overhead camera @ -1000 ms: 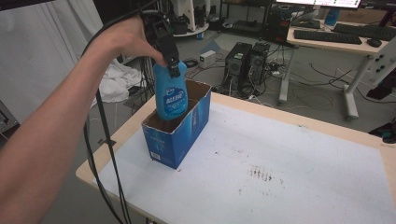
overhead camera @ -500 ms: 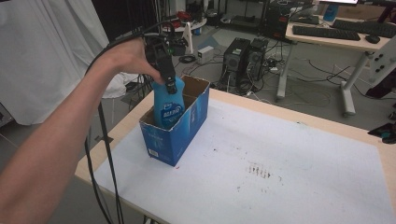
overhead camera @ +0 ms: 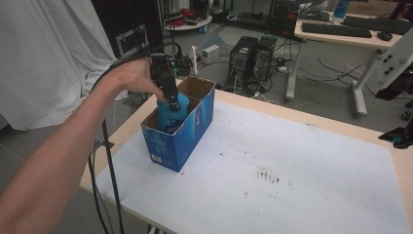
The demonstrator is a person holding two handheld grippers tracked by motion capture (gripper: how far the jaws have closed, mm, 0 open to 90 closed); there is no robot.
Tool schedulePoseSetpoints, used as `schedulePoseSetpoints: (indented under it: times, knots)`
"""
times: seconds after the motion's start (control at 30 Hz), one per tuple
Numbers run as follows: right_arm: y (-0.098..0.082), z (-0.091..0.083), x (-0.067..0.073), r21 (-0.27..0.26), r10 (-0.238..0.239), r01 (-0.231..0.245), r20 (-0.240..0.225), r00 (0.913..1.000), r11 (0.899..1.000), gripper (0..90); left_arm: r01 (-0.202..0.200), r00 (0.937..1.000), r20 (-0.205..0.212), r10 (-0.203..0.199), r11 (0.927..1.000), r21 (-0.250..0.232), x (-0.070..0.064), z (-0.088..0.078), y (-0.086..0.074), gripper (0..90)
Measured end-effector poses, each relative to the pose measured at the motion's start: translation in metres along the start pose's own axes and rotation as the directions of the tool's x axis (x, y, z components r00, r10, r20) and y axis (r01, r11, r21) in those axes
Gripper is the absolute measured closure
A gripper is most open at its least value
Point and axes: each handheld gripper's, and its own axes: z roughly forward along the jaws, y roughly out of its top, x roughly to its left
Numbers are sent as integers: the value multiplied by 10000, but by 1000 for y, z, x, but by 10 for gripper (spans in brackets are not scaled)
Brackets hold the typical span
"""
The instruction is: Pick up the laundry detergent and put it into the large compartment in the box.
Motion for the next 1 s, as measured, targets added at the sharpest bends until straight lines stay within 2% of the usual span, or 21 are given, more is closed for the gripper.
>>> schedulePoseSetpoints:
  times: [0.07,0.27,0.4,0.53,0.7,0.77,0.83,0.87,1.0]
  knots:
    - [0,0,0,-23,-15,15,0,10000,10000,124,-191,9998,-46,192,9997,146,0,6,-1,378]
    - [2,0,0,-36,-29,29,-7,10000,10000,123,-282,9996,89,281,9996,88,-2,20,-4,378]
    - [2,1,0,-2,-20,20,-17,10000,10000,123,-562,9983,170,562,9984,27,-2,24,-6,378]
    - [3,1,1,10,-21,21,-20,10000,10000,124,-848,9964,30,848,9964,7,-4,27,-5,378]
    - [4,1,1,34,-41,42,-37,10000,10000,123,-884,9961,46,884,9961,-7,-2,32,-7,378]
    - [4,1,1,32,-46,47,-51,10000,10000,123,-941,9956,15,941,9955,137,-2,35,-9,378]
    - [4,1,1,40,-56,56,-57,10000,10000,123,-850,9964,43,849,9963,116,-2,37,-10,378]
    - [4,2,1,44,-79,79,-63,9999,10000,123,-827,9965,87,828,9965,-107,-1,38,-12,378]
    - [5,3,1,48,-73,73,-70,9999,10000,123,-925,9956,105,926,9956,-128,-1,38,-13,377]
